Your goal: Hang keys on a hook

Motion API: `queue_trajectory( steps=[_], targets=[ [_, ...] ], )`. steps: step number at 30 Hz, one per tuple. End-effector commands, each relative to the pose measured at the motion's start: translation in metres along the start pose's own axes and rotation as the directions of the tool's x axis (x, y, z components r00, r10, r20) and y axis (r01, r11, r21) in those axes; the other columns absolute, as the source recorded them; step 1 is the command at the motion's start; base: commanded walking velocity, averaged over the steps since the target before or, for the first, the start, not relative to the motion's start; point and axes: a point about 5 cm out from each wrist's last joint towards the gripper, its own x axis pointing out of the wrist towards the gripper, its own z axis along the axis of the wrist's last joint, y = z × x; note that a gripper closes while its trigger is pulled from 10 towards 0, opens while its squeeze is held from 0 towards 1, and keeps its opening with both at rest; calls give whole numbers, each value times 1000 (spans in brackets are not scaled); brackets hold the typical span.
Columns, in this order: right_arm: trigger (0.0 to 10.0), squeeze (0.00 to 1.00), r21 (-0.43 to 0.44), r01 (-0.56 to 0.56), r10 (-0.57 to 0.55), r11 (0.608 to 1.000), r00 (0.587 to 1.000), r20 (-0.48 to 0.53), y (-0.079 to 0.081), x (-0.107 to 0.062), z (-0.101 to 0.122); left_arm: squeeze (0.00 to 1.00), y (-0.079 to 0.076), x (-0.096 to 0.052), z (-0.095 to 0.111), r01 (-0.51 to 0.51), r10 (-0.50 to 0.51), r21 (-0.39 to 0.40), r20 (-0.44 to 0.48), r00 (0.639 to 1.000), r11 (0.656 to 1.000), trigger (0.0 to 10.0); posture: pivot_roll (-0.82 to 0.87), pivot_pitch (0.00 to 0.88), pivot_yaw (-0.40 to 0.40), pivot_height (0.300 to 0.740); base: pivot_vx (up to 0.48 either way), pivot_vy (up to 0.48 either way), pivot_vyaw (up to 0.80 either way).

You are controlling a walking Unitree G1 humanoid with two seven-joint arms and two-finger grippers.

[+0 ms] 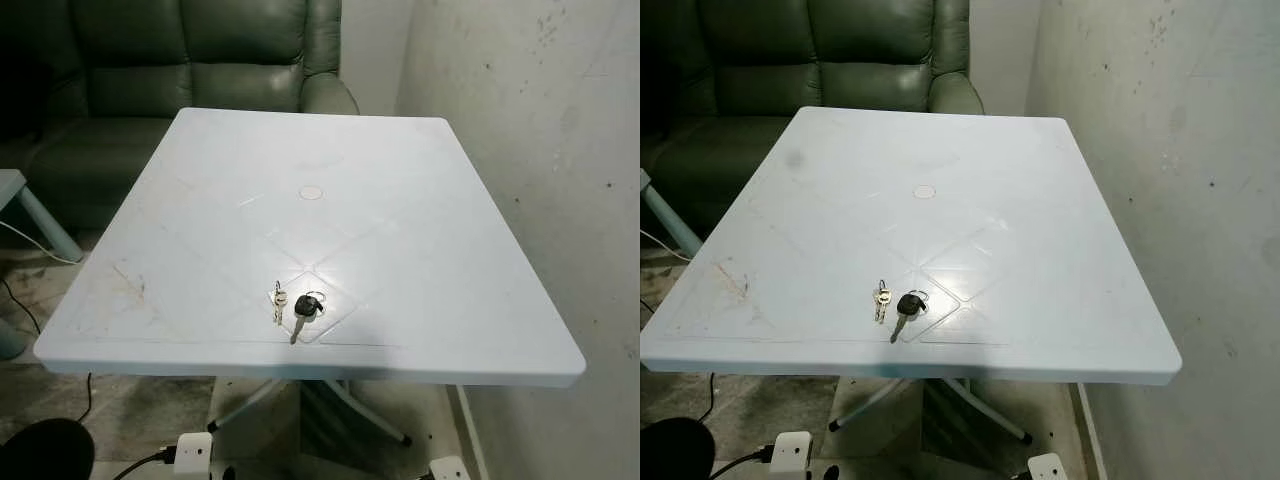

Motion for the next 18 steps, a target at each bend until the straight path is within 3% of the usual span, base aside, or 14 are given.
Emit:
queue_trajectory(
  steps=[1, 7, 8, 9, 15, 16, 18],
  targets=[
    [10000, 0, 11, 3, -3, 1000, 1000, 8, 0, 0, 2, 0, 2, 1, 5, 0, 0, 4, 20, 1000, 1000, 10000, -68, 0, -23, 728, 0, 0, 0],
    [10000, 0, 12, 5, -6, 1000, 1000, 21, 1, 1, 4, 0, -5, 1, 8, 53, -59, 122, 42, 997, 991, 10000, -68, 0, -23, 728, 0, 0, 0],
    [10000, 0, 2, 6, -6, 1000, 999, 42, 0, 1, 8, 0, -15, 0, 9, 118, -136, 240, 57, 989, 963, 10000, -67, 0, -24, 728, 0, 0, 0],
    [10000, 0, -1, 6, -6, 1000, 999, 48, -1, 1, 9, 0, -18, 0, 9, 137, -159, 274, 60, 986, 952, 10000, -67, 0, -24, 728, 0, 0, 0],
    [10000, 0, -54, 2, 2, 999, 997, 76, -9, 0, 14, 0, -25, -1, 11, 184, -226, 360, 79, 971, 915, 10000, -69, 0, -22, 728, 0, 0, 0],
    [10000, 0, -71, 7, -1, 997, 997, 81, -16, -2, 13, 0, -27, -2, 11, 200, -252, 398, 82, 964, 896, 10000, -69, 0, -22, 728, 0, 0, 0],
    [10000, 0, -70, 14, -8, 997, 997, 80, -20, -3, 12, 0, -27, -2, 11, 201, -253, 402, 82, 964, 893, 10000, -69, 0, -22, 728, 0, 0, 0]
  ],
)
